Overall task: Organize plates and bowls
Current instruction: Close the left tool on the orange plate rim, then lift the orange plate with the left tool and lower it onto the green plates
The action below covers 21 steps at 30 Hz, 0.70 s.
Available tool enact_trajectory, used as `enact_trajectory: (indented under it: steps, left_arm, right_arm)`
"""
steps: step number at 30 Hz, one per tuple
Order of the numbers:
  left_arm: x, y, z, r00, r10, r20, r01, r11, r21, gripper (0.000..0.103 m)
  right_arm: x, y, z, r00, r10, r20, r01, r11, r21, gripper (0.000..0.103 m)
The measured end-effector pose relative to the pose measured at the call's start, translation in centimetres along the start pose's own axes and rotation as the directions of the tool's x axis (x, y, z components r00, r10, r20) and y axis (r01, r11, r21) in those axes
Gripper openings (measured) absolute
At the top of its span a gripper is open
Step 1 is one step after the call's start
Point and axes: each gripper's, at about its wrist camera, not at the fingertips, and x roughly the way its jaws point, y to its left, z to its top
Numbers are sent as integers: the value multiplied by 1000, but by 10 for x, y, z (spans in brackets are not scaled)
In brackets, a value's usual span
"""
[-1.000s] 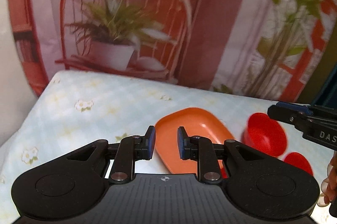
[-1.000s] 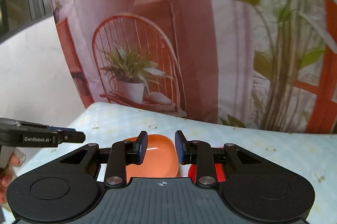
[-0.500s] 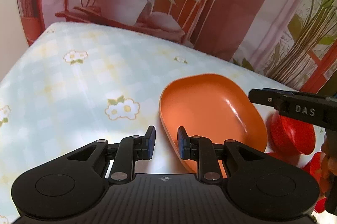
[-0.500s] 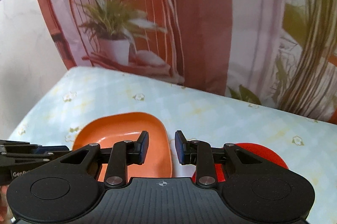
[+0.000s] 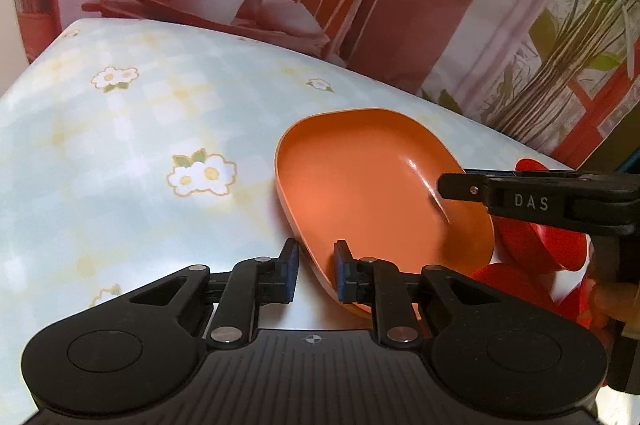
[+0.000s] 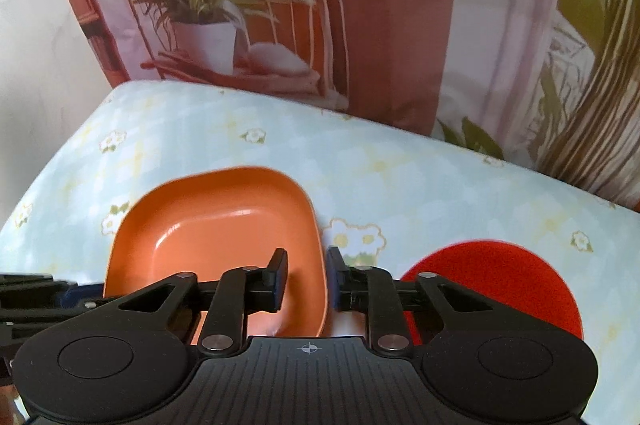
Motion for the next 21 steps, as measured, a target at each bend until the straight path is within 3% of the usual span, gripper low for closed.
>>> enact_trajectory:
  steps: [4, 21]
  left_arm:
    - [-4, 6, 3, 1000, 4, 11, -4, 1000, -20, 17]
    - [-75, 1, 32, 989, 6, 147, -8, 1000, 9, 17]
  right_arm:
    - [-5, 0, -5, 1000, 9, 4, -9, 1000, -9, 5]
    - [-72, 20, 3, 985, 69, 158, -75, 997, 28, 5]
